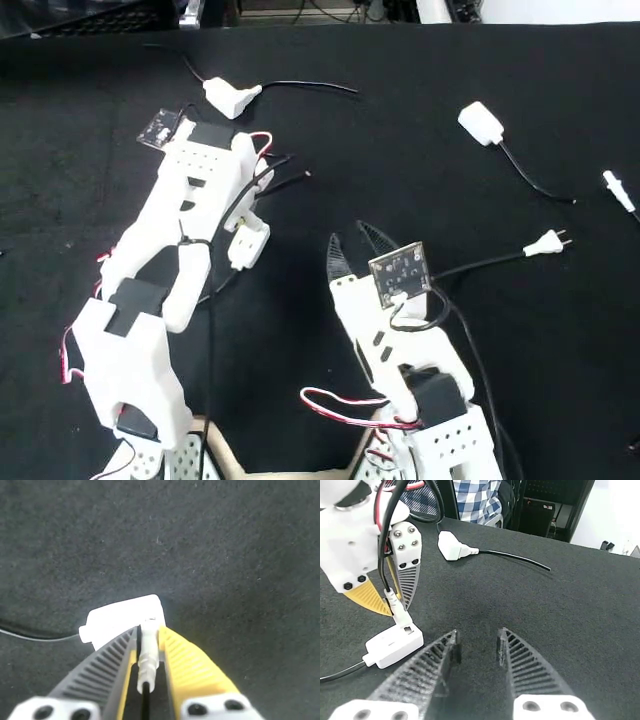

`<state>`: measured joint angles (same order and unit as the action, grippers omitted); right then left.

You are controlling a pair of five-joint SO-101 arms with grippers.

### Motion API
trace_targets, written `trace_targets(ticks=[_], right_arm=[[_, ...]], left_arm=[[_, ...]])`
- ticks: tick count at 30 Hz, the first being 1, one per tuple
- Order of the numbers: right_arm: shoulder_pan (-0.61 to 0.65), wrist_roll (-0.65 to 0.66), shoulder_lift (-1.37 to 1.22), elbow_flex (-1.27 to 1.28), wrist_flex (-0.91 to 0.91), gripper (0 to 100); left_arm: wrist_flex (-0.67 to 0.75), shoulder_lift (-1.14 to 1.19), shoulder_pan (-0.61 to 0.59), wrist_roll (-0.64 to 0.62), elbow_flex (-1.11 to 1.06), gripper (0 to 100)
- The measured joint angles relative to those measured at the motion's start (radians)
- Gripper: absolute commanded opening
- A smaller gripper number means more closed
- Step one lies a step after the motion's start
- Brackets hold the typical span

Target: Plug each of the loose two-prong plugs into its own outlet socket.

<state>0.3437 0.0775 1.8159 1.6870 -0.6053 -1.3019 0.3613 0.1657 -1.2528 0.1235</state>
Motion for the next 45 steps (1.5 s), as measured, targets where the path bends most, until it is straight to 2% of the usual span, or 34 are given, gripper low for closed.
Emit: trace_targets(ticks=[30,33,39,45], right_arm=[[0.000,0.000,0.000,0.000,0.000,13.8],[0.000,0.000,0.000,0.000,0.000,13.8],[0.000,0.000,0.000,0.000,0.000,13.8],[0.000,0.000,0.000,0.000,0.000,13.8]], left_arm=[[-0.006,0.141,0.025,0.014,0.092,3],[-0.068,0.186,0.012,0.025,0.157,3],[-0.284,0.273,-0.002,0.041,0.330,3],[-0.336,0.279,-0.029,0.081,0.339,3]])
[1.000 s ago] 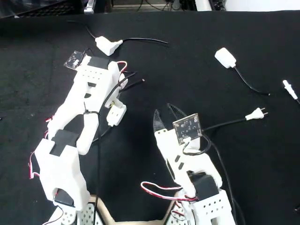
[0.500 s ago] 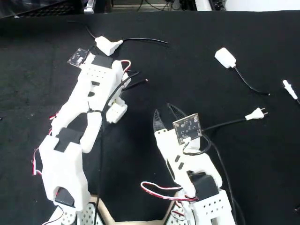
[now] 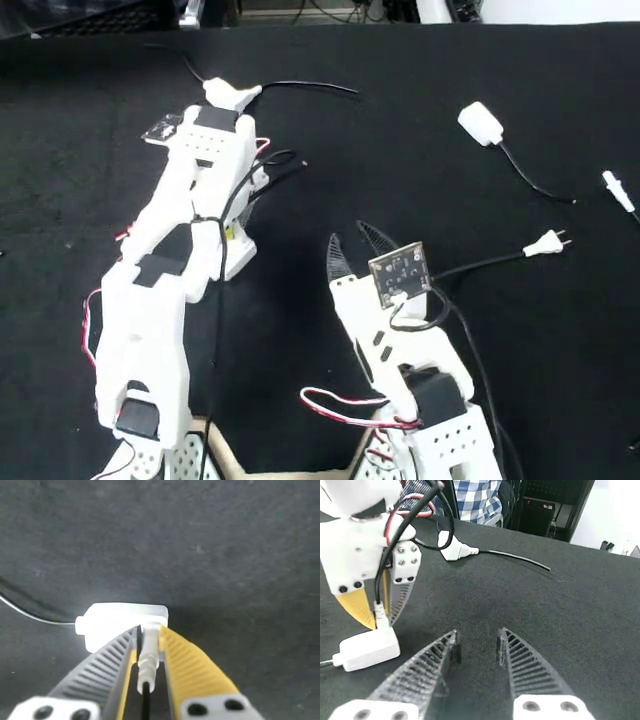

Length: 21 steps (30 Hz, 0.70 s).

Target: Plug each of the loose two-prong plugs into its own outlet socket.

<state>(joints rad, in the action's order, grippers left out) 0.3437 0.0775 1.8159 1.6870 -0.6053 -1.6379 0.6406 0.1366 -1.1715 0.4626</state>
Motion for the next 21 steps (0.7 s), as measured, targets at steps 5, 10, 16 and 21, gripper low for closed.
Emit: trace_targets(ticks=[5,10,16,21], right_arm=[[0.000,0.000,0.000,0.000,0.000,13.8],[0.000,0.000,0.000,0.000,0.000,13.8],[0.000,0.000,0.000,0.000,0.000,13.8],[0.000,0.000,0.000,0.000,0.000,14.1]], left_arm=[[-0.012,0.006,-0.012,0.034,-0.008,3],[-0.012,0.043,-0.012,0.038,-0.021,3],[0.014,0.051,-0.014,0.066,-0.023,3],[0.012,0.060,-0.006,0.132,0.043,12]])
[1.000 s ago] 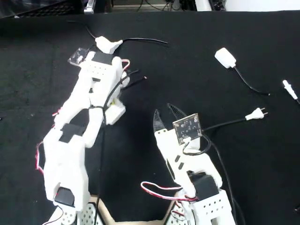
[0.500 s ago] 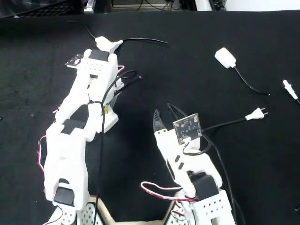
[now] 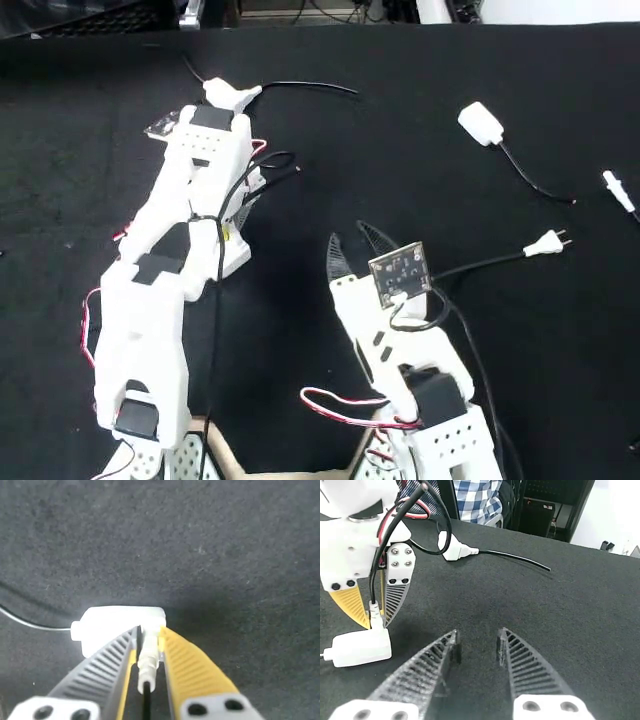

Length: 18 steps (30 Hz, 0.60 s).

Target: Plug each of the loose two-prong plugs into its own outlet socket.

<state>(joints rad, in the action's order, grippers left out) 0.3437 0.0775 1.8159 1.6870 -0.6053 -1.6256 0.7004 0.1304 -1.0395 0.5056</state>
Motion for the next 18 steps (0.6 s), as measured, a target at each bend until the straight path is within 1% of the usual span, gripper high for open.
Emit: trace_targets(ticks=[5,8,11,15,18], right_arm=[[0.000,0.000,0.000,0.000,0.000,14.1],[0.000,0.000,0.000,0.000,0.000,14.1],[0.000,0.000,0.000,0.000,0.000,14.1],[0.000,0.000,0.000,0.000,0.000,14.1],[0.000,0.000,0.000,0.000,0.000,14.1]], left_arm=[[0.003,0.005,0.015,0.066,0.038,35],[-0.009,0.005,0.015,0.069,0.043,44],[-0.037,0.008,0.015,0.072,0.048,47],[-0.061,0.012,0.014,0.072,0.097,47],[-0.091,0.015,-0.012,0.072,0.150,47]])
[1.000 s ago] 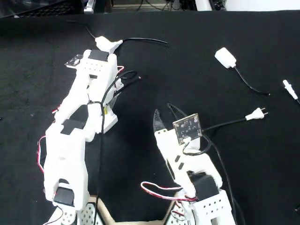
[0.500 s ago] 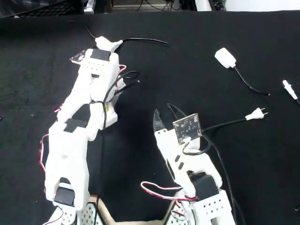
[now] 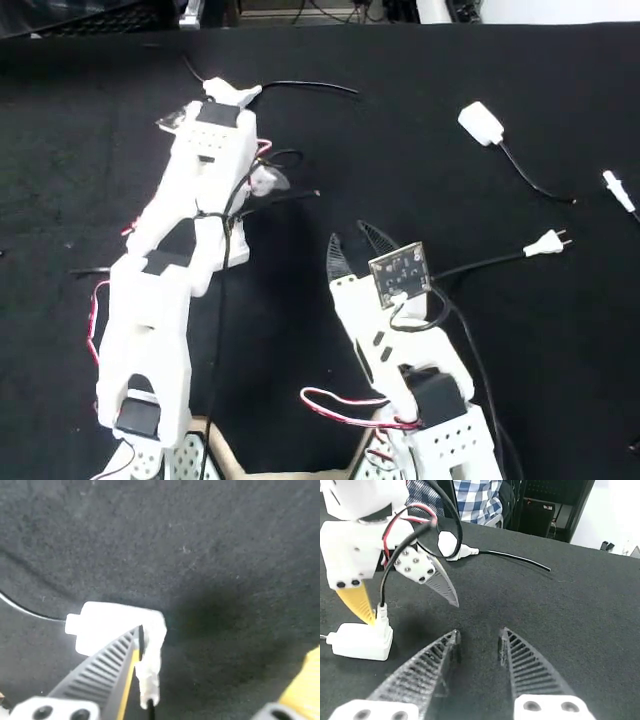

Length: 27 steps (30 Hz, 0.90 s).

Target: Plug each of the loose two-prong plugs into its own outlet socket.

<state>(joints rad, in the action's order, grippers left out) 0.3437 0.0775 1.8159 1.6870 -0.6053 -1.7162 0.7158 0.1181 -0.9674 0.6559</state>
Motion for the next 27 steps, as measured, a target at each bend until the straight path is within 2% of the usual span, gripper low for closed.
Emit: trace_targets(ticks=[11,16,18,22,27], right_arm=[[0.000,0.000,0.000,0.000,0.000,14.2],[0.008,0.021,0.000,0.000,0.003,14.2],[0.057,0.069,0.000,0.000,0.003,15.0],[0.153,0.149,0.000,0.000,-0.005,22.9],[0.252,0.176,-0.028,0.000,0.011,23.1]], left_arm=[[-0.028,0.000,-0.215,0.008,0.054,47],[-0.028,0.000,-0.362,0.034,0.054,47],[-0.028,0.000,-0.425,0.058,0.054,47],[-0.028,0.000,-0.546,0.075,0.029,47],[-0.028,0.000,-0.695,0.077,-0.002,47]])
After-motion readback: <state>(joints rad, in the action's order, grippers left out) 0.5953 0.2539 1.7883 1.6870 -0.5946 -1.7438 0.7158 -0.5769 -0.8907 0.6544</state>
